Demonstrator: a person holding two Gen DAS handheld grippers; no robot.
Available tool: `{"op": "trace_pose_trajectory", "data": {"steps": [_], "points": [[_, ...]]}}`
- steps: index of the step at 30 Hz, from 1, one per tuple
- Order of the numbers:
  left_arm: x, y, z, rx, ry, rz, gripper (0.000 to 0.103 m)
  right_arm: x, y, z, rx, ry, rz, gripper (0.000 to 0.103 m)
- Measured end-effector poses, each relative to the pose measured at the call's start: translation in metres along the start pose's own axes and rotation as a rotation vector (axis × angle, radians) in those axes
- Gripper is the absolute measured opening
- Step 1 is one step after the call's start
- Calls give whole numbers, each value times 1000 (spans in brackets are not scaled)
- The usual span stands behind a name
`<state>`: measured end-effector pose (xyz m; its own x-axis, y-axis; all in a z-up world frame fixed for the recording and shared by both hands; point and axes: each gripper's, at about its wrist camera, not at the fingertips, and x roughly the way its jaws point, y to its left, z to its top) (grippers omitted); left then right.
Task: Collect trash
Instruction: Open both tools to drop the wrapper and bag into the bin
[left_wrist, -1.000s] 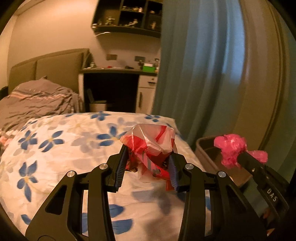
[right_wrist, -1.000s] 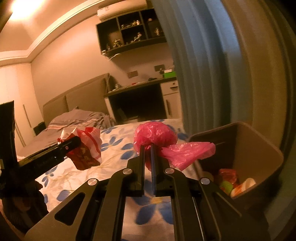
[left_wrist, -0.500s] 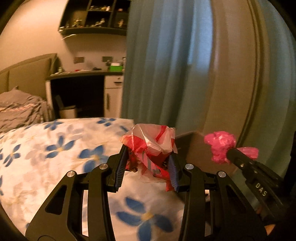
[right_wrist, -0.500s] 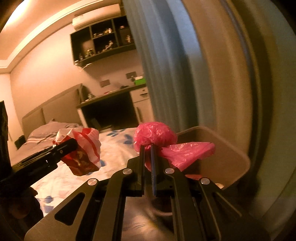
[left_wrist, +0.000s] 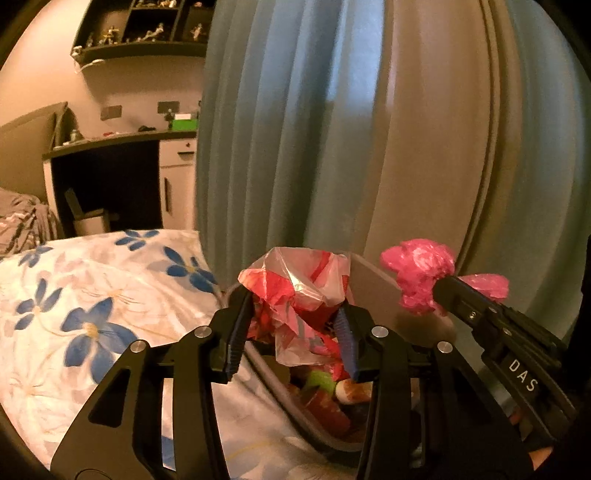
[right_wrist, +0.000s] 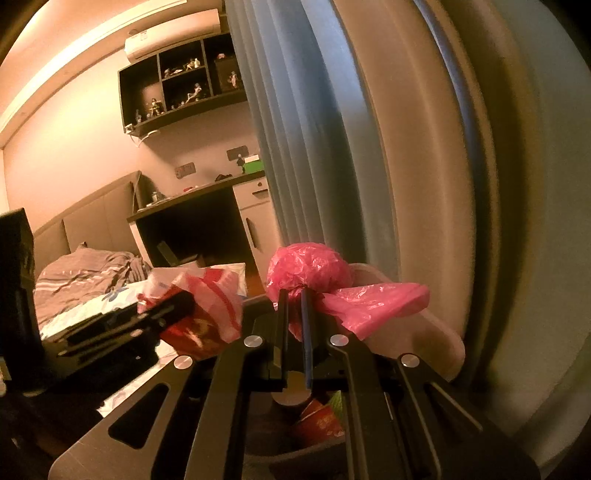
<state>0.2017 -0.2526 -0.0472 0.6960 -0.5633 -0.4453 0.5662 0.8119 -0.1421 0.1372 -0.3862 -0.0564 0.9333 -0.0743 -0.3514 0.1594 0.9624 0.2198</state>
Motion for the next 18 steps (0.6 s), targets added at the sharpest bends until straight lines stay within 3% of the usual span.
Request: {"op": "trace_pose_trajectory", "data": {"steps": [6,8,10,16,18], "points": [[14,-5,-3,6,9,-33,45,10,-4,1,11,10,22,8],[17,-3,-4,0,15,-39,53,13,-8,2,18,16,21,10],[20,-2,-6,2,26,-38,59,15,-11,3,31,19,20,23],[20,6,-8,-13,25,-37,81,10,-17,0,66,26,15,28],[16,9,-9,-21,15,-32,85,5,-17,-1,70,21,8,37]]}}
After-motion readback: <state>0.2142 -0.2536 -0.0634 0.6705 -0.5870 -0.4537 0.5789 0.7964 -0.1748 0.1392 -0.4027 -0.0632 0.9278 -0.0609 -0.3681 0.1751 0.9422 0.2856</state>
